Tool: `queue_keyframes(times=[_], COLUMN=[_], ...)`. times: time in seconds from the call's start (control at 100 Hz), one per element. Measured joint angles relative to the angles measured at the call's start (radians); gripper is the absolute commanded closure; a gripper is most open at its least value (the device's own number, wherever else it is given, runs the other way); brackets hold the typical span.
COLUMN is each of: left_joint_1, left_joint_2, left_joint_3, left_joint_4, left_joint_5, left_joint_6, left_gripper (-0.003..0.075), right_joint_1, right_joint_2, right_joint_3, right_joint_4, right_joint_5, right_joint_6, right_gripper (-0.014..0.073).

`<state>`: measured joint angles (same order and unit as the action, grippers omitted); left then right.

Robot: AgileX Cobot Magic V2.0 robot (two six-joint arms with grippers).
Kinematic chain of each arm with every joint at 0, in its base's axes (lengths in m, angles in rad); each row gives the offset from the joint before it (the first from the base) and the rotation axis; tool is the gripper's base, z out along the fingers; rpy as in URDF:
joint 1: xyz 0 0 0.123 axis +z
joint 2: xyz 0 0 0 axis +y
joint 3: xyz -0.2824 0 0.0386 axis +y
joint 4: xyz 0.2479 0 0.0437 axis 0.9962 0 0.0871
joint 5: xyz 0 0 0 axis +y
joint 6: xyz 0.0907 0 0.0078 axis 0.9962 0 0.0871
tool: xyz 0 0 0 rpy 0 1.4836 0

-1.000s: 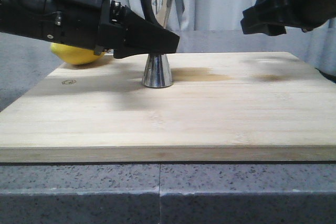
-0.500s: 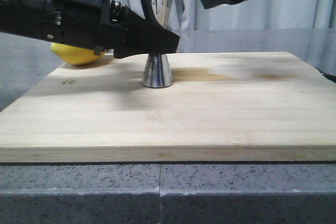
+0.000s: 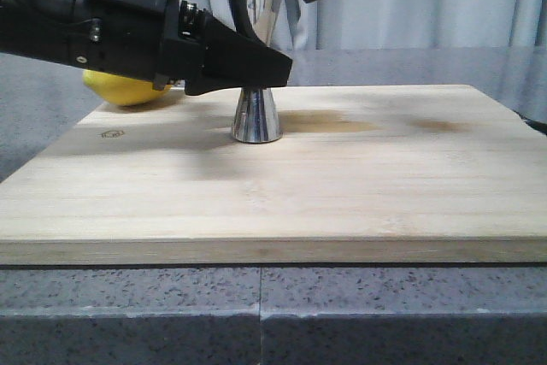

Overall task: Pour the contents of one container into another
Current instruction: 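Lift the beaker with the right gripper and carry it over the jigger, then tilt the beaker with the right gripper, pouring liquid into the jigger cup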

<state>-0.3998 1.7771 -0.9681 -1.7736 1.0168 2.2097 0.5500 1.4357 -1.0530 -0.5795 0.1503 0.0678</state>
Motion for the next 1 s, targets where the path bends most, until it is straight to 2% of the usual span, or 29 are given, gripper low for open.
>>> queue_keyframes(times=[0.36,1.0], left_joint_1=[0.000,0.000], left_joint_2=[0.000,0.000], left_joint_3=[0.000,0.000], left_joint_4=[0.000,0.000], left_joint_5=[0.000,0.000], left_joint_6=[0.000,0.000], left_gripper=[0.0598,0.0598], right_joint_1=[0.036,0.038], right_joint_2=[0.000,0.000], right_joint_3=[-0.023,-0.028], right_joint_4=[-0.092,-0.188], right_joint_5=[0.040,0.053], right_joint_6=[0.000,-0.001], right_gripper=[0.0327,0.0327])
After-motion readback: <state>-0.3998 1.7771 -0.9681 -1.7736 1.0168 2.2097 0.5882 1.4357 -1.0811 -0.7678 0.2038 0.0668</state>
